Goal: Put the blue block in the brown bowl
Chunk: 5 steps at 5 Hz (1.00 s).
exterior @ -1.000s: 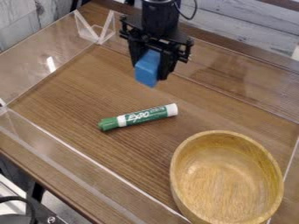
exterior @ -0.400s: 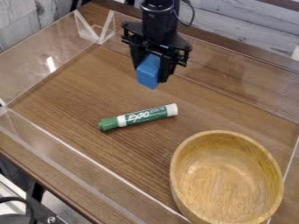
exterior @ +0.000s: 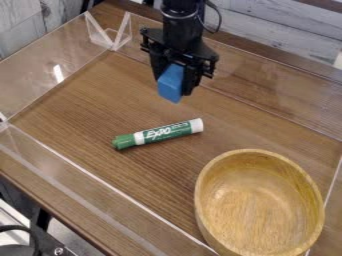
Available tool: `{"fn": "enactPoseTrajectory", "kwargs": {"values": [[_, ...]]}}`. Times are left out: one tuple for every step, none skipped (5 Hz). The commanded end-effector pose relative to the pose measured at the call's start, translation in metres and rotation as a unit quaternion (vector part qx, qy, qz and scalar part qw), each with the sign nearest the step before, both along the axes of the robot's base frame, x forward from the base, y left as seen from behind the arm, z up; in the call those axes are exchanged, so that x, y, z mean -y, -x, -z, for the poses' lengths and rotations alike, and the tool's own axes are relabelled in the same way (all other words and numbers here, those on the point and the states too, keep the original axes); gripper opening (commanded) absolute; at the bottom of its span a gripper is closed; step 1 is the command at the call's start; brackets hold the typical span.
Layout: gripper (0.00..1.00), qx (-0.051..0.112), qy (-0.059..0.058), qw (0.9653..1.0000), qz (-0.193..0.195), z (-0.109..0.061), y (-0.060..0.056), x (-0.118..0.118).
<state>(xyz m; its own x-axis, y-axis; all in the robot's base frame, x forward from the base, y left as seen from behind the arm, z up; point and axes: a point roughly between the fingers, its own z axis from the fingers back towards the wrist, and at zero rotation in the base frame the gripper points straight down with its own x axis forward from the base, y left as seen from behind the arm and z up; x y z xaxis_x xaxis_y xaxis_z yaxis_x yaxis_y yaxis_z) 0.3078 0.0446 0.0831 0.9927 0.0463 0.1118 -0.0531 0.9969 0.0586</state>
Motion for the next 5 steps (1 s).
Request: {"fn": "enactPoseTrajectory", "kwargs": {"values": [[0.00,0.025,-0.003,0.9997,0.001,-0.007,-0.007,-0.006],[0.00,0.032,-0.003,0.9995,0.006,-0.004,-0.011,-0.008],[0.00,0.039,-0.002,0.9992,0.011,0.000,-0.015,-0.010],[0.00,0.045,-0.002,0.9989,0.015,0.002,-0.017,-0.012],[0.00,0.050,-0.002,0.9985,0.019,0.004,-0.019,-0.014]]}}
